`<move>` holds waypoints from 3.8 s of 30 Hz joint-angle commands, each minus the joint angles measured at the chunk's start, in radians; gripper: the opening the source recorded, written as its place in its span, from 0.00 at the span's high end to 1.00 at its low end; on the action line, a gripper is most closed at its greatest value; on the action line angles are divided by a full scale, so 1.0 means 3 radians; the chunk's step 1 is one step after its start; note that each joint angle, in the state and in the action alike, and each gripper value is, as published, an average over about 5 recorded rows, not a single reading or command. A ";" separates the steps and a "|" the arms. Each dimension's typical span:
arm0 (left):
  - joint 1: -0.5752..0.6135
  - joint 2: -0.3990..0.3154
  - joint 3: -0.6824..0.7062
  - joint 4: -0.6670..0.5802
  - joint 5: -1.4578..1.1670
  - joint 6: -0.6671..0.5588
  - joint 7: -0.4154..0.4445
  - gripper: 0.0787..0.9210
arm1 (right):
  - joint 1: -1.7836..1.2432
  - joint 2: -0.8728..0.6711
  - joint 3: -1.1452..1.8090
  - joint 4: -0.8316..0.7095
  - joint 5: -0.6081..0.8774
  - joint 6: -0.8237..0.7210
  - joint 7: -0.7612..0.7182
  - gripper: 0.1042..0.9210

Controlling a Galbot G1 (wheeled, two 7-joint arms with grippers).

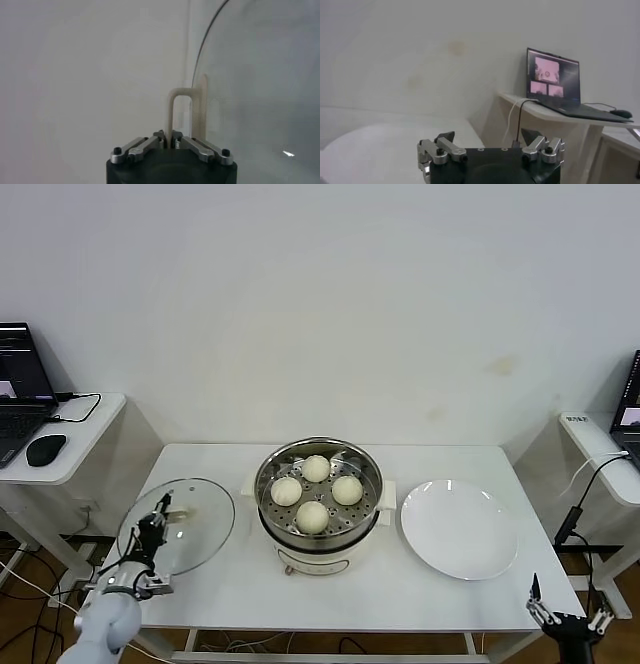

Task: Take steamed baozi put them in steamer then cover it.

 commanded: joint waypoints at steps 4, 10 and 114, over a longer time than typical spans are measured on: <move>0.0251 0.0587 -0.0299 -0.1341 -0.0318 0.0525 0.0720 0.92 | -0.0019 -0.0019 -0.0104 -0.0002 -0.0066 0.0017 -0.0008 0.12; 0.0164 0.0796 -0.0130 -0.1801 -0.0833 0.0935 0.0944 0.92 | -0.0004 0.0011 -0.0232 -0.0013 -0.0166 0.0027 -0.0003 0.12; 0.0211 -0.0190 0.1583 -0.2577 -0.0722 0.1736 0.1195 0.24 | 0.0043 0.0132 -0.0588 -0.0346 -0.0800 0.0205 0.0084 0.12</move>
